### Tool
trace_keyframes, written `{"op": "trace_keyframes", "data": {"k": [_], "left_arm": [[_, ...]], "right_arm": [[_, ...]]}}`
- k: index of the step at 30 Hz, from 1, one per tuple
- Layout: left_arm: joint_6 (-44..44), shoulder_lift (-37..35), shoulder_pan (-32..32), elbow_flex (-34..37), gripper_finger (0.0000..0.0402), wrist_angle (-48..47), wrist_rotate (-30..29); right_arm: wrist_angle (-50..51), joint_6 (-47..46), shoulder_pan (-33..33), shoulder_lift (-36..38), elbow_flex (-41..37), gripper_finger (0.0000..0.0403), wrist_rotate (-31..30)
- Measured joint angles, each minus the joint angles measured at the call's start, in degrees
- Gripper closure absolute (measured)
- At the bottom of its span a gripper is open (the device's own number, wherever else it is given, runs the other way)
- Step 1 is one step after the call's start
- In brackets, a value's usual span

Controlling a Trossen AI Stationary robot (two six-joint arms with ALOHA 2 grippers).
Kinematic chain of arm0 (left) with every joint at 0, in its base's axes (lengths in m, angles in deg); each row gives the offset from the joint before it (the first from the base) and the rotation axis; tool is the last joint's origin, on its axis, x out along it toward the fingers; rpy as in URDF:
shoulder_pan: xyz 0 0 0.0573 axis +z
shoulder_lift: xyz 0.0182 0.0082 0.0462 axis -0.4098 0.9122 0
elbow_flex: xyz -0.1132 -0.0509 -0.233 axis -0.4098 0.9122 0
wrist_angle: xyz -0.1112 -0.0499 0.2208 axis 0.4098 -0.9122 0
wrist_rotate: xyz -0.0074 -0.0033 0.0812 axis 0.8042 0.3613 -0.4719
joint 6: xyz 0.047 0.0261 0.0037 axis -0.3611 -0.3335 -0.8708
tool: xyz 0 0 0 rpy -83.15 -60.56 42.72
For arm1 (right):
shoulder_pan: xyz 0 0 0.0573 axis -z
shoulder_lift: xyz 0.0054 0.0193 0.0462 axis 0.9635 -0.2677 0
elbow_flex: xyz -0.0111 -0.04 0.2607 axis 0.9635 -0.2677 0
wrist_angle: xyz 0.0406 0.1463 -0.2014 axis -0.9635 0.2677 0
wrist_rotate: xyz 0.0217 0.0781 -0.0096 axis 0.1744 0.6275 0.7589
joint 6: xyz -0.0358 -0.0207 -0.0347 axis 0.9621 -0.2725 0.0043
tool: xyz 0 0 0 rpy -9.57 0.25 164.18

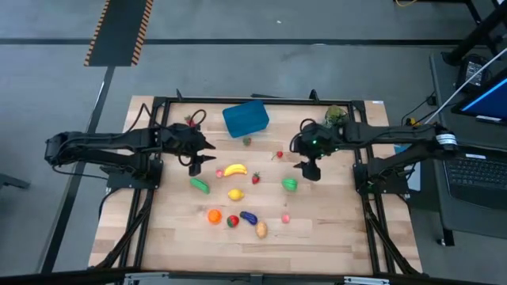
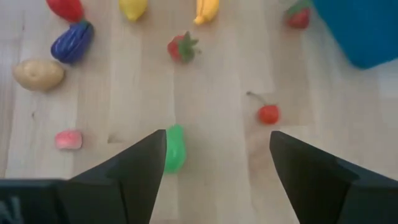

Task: Pick and placing Produce into tupperware
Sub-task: Put the pear into the blue bin

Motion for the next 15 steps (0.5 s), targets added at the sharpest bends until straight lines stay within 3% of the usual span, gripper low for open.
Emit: {"op": "trace_keyframes", "data": {"k": [15], "left_arm": [[-0.05, 0.93, -4.71, 0.00, 0.0231, 0.19, -3.70]], "right_arm": [[-0.20, -4.22, -6.95, -7.11, 0.00, 0.0114, -2.33]]}}
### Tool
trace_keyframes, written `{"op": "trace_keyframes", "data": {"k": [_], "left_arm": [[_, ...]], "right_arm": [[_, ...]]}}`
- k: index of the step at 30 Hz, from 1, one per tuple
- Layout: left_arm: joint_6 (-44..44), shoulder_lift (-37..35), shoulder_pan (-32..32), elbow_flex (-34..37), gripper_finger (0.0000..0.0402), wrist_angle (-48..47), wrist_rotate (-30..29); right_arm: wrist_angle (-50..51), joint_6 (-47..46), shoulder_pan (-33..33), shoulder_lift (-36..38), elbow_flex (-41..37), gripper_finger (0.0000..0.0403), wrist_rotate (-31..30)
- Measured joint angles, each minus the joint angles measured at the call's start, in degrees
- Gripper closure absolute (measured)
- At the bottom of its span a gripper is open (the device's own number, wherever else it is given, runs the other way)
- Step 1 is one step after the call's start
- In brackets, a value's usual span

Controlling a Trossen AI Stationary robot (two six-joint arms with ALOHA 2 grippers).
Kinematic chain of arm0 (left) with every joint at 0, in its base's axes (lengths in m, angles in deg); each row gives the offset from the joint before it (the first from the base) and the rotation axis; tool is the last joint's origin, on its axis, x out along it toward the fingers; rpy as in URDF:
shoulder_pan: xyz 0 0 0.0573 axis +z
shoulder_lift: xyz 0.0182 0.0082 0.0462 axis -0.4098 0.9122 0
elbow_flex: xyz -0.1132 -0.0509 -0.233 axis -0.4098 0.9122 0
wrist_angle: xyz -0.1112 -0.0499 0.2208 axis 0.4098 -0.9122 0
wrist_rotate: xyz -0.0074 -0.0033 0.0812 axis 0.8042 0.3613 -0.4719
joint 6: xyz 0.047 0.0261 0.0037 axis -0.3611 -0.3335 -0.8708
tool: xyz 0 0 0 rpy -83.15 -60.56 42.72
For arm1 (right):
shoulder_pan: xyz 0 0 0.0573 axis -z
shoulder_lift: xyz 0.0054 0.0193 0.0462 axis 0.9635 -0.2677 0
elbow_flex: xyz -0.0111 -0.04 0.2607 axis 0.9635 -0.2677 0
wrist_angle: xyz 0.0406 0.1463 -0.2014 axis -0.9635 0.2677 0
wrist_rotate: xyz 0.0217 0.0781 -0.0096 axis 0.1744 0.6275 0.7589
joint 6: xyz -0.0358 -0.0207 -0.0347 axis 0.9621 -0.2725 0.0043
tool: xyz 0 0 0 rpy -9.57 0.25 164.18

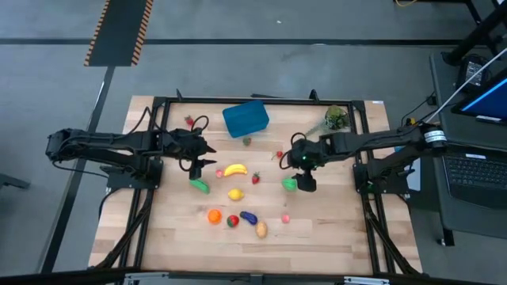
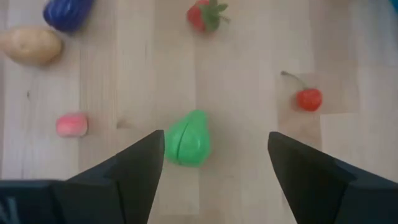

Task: Pick and placing Produce into tupperware
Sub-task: Put the pear into the blue bin

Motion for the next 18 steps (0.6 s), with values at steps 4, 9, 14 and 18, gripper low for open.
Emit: {"op": "trace_keyframes", "data": {"k": [4, 9, 14, 18], "left_arm": [[0.02, 0.00, -0.32, 0.00, 0.0231, 0.00, -0.02], [0.03, -0.01, -0.32, 0.00, 0.0231, 0.00, -0.04], [0.02, -0.02, -0.29, 0.00, 0.0231, 0.00, -0.06], [0.00, -0.02, -0.29, 0.00, 0.0231, -0.02, -0.07]], "right_arm": [[-0.15, -2.29, -1.12, -2.59, 0.00, 0.0114, 0.10], [-0.21, -5.01, -2.88, -5.40, 0.00, 0.0114, 0.17], [-0.46, -7.99, -4.17, -7.37, -0.02, 0.0114, 0.17], [-0.44, -11.07, -4.63, -9.11, -0.02, 0.0114, 0.15]]}}
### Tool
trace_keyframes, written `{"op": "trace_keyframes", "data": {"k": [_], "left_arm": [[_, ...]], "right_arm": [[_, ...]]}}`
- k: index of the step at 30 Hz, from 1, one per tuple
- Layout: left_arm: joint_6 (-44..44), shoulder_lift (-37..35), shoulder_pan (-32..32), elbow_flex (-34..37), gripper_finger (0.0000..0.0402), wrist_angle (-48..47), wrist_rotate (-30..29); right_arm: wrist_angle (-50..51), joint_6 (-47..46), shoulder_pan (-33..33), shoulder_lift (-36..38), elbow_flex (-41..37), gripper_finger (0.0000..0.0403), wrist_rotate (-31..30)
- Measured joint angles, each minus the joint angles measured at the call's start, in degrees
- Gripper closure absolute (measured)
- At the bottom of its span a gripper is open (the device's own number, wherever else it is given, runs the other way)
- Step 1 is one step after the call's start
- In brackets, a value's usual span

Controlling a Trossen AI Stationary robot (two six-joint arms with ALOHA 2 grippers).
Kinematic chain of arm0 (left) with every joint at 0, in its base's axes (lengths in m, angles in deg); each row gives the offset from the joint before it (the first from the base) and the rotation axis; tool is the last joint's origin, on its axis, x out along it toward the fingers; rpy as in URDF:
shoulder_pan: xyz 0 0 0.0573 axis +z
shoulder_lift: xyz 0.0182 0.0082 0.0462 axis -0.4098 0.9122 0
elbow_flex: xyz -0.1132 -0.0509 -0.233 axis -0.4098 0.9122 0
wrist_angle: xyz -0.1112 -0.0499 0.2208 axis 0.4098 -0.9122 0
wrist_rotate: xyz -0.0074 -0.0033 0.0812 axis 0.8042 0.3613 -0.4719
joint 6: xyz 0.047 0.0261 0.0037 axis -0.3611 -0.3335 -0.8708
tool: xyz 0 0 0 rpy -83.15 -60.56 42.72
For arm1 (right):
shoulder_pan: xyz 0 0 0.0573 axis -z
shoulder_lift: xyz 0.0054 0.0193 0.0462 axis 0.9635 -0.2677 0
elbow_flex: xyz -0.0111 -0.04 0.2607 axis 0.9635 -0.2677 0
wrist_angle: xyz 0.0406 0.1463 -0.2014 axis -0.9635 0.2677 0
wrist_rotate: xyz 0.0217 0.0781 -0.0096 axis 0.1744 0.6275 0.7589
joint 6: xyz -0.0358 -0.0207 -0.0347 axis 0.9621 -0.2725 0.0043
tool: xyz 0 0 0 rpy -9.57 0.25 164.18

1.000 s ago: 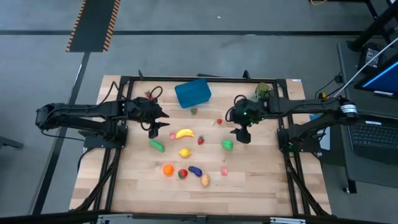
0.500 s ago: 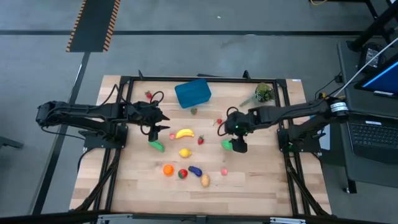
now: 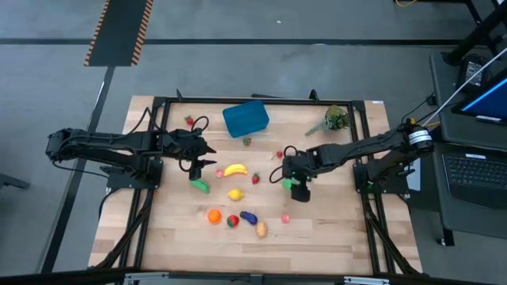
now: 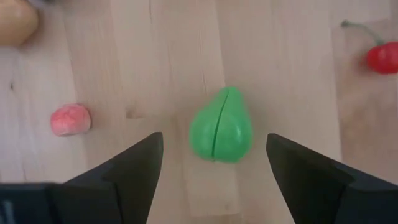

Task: Pick and placing Produce into tupperware
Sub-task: Put the pear into the blue bin

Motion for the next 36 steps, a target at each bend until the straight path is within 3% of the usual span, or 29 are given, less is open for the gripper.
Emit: {"op": "trace_keyframes", "data": {"k": [21, 36], "left_arm": [[-0.09, 0.00, 0.00, -0.02, 0.0231, -0.17, 0.02], [-0.11, -0.02, 0.01, -0.02, 0.0231, -1.41, 0.02]], "right_arm": [[-2.29, -2.07, -0.53, -10.40, -0.04, 0.0114, 0.02], [-7.32, -2.18, -0.53, -12.39, -0.04, 0.0114, 0.00]]}}
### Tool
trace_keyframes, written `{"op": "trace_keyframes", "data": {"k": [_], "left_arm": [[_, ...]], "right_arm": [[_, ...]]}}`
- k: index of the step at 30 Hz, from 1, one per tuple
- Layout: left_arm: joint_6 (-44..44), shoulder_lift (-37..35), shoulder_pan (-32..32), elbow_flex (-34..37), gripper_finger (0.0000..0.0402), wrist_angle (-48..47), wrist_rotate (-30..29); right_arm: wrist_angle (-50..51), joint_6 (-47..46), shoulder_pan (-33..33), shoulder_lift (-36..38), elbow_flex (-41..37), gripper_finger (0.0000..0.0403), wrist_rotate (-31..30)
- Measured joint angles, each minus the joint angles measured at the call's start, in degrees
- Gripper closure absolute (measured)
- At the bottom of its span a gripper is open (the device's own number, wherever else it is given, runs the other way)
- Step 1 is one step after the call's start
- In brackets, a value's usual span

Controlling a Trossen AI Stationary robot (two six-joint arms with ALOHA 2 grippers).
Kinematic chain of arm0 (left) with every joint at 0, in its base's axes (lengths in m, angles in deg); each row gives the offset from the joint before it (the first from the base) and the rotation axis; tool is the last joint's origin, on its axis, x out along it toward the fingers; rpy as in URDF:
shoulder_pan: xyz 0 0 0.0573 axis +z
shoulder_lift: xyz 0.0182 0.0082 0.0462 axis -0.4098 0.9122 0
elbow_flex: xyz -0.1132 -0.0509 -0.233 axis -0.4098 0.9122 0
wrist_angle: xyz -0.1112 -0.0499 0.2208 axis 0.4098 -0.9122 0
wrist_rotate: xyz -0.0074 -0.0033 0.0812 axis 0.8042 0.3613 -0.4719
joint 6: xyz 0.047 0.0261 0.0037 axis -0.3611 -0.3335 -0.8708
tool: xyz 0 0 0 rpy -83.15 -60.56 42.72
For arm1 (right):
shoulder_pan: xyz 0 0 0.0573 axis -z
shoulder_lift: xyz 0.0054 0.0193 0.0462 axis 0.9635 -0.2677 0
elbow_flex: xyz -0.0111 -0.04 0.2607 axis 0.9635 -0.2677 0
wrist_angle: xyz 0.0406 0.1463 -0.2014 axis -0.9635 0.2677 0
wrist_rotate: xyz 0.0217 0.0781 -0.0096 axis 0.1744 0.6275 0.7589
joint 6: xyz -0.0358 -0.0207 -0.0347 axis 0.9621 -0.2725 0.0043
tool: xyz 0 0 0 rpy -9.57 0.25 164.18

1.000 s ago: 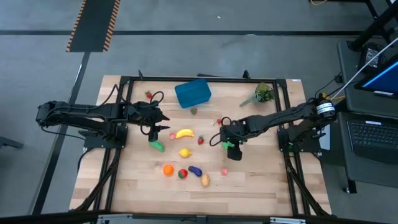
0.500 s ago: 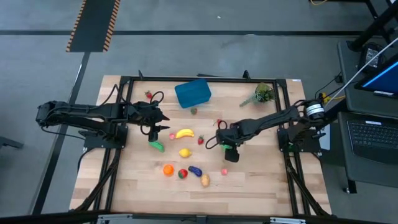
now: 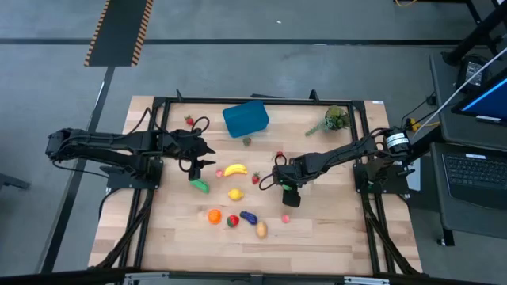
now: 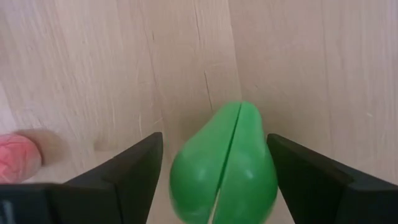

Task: Pick and placing Produce into tupperware
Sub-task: Put the pear into the blue bin

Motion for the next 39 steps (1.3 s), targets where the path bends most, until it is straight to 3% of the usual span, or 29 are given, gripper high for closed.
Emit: {"op": "trace_keyframes", "data": {"k": [14, 22, 39], "left_arm": [[0.00, 0.00, 0.00, 0.00, 0.0231, -0.23, 0.00], [0.00, 0.00, 0.01, 0.00, 0.0231, -0.23, 0.00], [0.00, 0.00, 0.01, 0.00, 0.0231, -0.21, 0.00]], "right_arm": [[1.52, -0.13, 0.02, 0.00, 0.00, 0.0116, 0.00], [1.48, -0.14, 0.09, 0.00, 0.00, 0.0177, -0.82], [4.29, -5.14, 0.46, 1.06, 0.01, 0.0178, -1.07]]}}
